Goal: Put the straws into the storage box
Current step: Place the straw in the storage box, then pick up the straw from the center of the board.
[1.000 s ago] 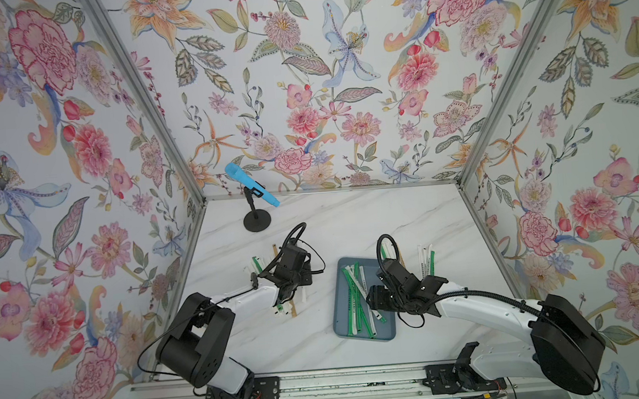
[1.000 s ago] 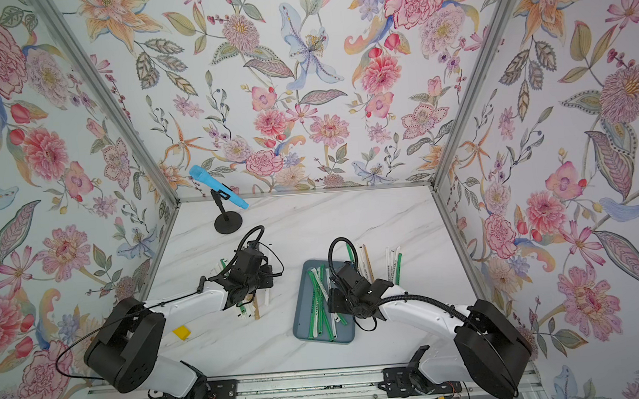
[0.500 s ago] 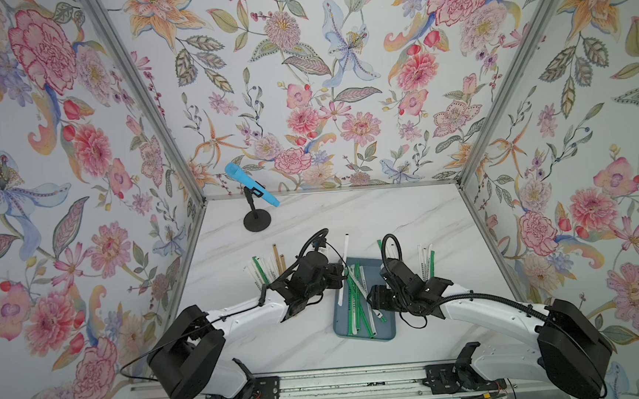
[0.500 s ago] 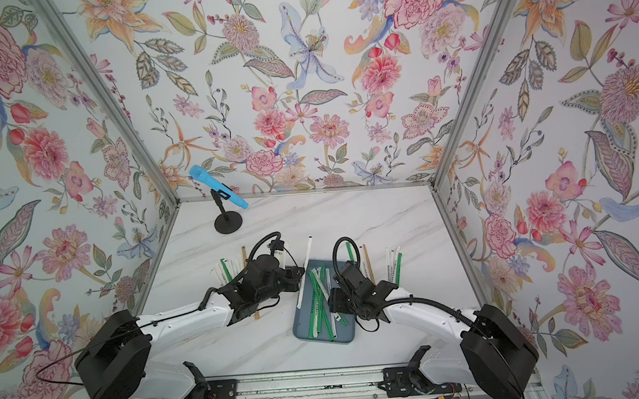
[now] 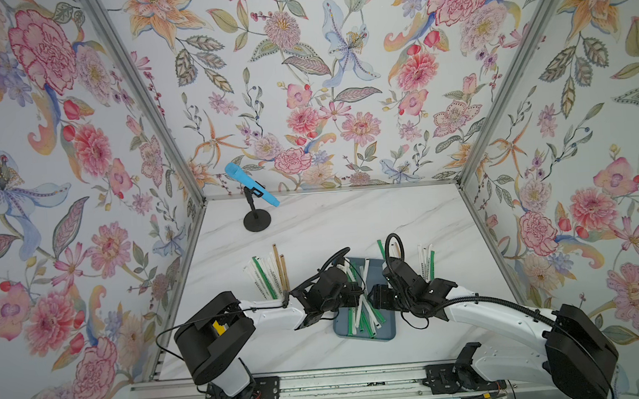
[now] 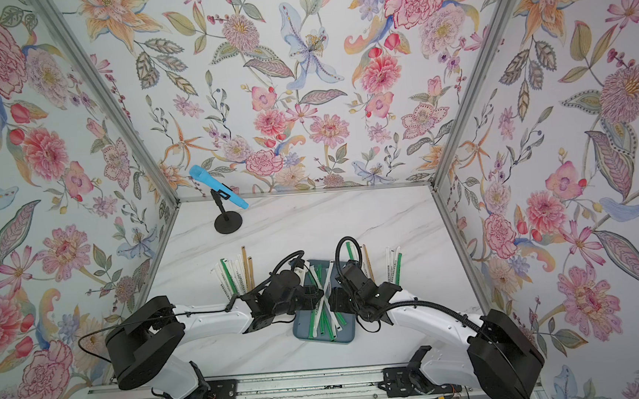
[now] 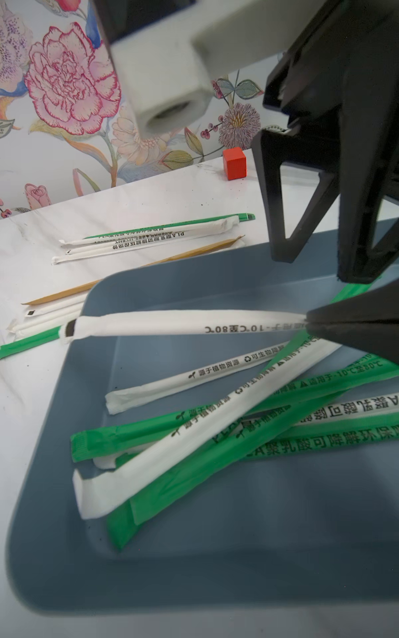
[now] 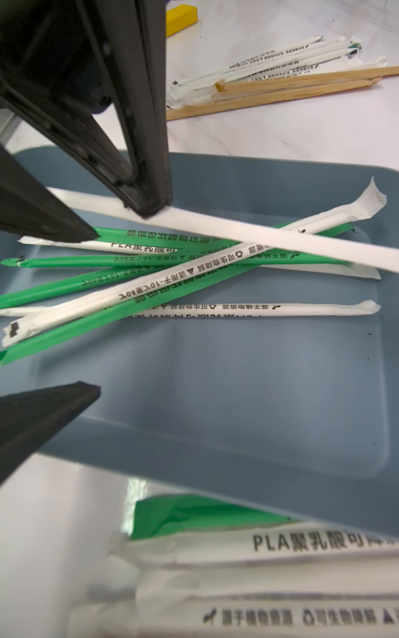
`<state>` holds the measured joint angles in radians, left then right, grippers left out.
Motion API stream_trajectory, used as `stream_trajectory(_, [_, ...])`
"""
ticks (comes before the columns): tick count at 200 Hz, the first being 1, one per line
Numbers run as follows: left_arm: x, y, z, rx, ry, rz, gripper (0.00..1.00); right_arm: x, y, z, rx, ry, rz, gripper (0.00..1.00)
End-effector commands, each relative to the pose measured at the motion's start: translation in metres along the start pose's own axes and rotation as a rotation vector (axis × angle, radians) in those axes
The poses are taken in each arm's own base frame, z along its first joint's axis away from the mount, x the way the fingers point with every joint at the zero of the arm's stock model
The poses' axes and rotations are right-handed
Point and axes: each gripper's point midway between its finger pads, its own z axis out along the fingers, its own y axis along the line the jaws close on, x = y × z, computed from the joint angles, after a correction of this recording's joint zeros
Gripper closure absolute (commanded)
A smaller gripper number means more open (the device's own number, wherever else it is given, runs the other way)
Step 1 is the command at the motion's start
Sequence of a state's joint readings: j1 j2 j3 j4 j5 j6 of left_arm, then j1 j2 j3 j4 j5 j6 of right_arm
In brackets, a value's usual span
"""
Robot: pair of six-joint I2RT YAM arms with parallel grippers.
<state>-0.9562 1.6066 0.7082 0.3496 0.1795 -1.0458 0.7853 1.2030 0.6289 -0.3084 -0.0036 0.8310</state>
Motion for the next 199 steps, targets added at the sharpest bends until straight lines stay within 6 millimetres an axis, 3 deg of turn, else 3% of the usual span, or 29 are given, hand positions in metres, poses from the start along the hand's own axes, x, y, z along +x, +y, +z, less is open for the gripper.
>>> stream_trajectory(1, [0.009, 0.006, 0.002, -0.027, 0.018, -0.016, 0.96, -0.007, -0.010, -0.004, 0.016, -0.035, 0.023, 0.34])
stream_trajectory(14, [0.008, 0.005, 0.002, -0.051, 0.020, 0.010, 0.86, -0.008, -0.013, -0.005, 0.009, -0.034, 0.033, 0.34])
stream_trajectory(35, [0.005, 0.002, -0.001, -0.116, 0.022, 0.074, 0.49, -0.012, -0.017, -0.009, 0.013, -0.043, 0.042, 0.34])
stream_trajectory(57, [0.001, 0.003, -0.008, -0.160, 0.010, 0.104, 0.35, -0.017, -0.021, -0.014, 0.011, -0.059, 0.053, 0.33])
stream_trajectory(70, [0.001, 0.009, -0.011, -0.186, 0.005, 0.106, 0.32, -0.019, -0.024, -0.017, 0.011, -0.066, 0.059, 0.33])
stream_trajectory(78, [-0.006, 0.003, -0.022, -0.178, -0.025, 0.107, 0.30, -0.020, -0.026, -0.018, 0.012, -0.068, 0.061, 0.33])
stream_trajectory(112, [-0.032, 0.020, -0.060, -0.317, -0.134, 0.141, 0.22, -0.026, -0.037, -0.024, 0.029, -0.082, 0.072, 0.33])
stream_trajectory(162, [-0.061, 0.114, -0.109, -0.566, -0.158, 0.083, 0.23, -0.039, -0.057, -0.036, 0.054, -0.114, 0.097, 0.33])
stream_trajectory(199, [-0.070, 0.160, -0.120, -0.651, -0.163, 0.040, 0.25, -0.039, -0.061, -0.039, 0.054, -0.117, 0.098, 0.33])
